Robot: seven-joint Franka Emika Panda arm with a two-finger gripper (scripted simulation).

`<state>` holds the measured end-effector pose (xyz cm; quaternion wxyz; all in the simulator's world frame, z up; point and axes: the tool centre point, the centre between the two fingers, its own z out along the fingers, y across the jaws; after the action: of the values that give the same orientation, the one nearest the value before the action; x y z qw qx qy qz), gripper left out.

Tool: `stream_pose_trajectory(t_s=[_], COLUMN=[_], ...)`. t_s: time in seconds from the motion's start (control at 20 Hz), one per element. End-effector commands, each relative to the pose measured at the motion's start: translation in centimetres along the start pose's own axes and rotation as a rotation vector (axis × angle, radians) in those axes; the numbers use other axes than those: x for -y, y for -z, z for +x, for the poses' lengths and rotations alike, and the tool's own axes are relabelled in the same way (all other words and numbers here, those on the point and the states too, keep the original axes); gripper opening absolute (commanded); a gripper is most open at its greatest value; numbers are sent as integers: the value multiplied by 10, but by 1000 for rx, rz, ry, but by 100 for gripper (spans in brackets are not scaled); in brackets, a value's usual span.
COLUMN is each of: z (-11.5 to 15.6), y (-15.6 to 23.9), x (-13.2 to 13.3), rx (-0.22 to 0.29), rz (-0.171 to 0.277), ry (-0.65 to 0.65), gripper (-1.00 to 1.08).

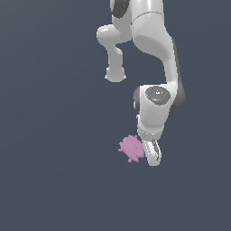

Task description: Pick up the object and move it to a goal position.

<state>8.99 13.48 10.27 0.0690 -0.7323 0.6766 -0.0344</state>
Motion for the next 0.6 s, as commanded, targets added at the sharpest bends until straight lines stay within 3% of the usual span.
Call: stream_pose_trajectory(t_s=[0.0, 0.55], z=[-15, -52], y=[11, 37], x=[13, 47], rx=[-1, 1], rz=[-1, -3], ry=[-1, -1], gripper=[-100, -100])
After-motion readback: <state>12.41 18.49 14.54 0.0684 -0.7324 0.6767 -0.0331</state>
